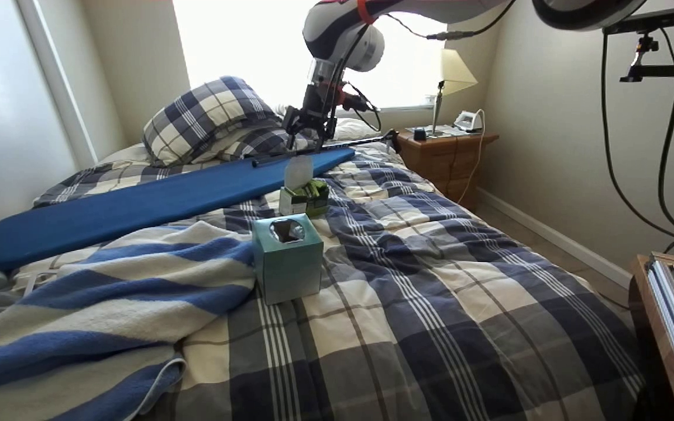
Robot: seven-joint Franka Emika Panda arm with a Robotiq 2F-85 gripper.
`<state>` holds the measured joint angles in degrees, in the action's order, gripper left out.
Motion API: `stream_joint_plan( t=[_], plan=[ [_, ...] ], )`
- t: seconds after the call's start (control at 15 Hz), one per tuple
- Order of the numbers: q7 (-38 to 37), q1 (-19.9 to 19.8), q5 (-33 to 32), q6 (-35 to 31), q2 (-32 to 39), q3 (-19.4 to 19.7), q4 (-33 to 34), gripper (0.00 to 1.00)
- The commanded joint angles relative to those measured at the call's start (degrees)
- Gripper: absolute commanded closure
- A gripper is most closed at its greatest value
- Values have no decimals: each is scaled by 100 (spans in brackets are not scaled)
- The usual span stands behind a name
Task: Put the green sachets in the green box
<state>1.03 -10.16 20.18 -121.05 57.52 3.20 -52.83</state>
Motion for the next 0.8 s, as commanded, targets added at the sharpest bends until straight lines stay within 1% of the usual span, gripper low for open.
stream_joint_plan(
  t=[0.0,0.2,0.27,0.47,0.6,0.73],
  plan=[
    [207,312,-441,-247,-1174,342,-1335,0],
    [201,629,-705,-1032,-1765,583,-1976,0],
    [88,575,-1065,-1221,-1944,409,-2172,0],
    [-285,824,-1548,-1709,-2447,487,-2850,0],
    [-616,971,-1820,-1724,-2792,524,-3317,0],
    [-899,1106,-2081,-1549,-3165,533,-3793,0]
  ],
)
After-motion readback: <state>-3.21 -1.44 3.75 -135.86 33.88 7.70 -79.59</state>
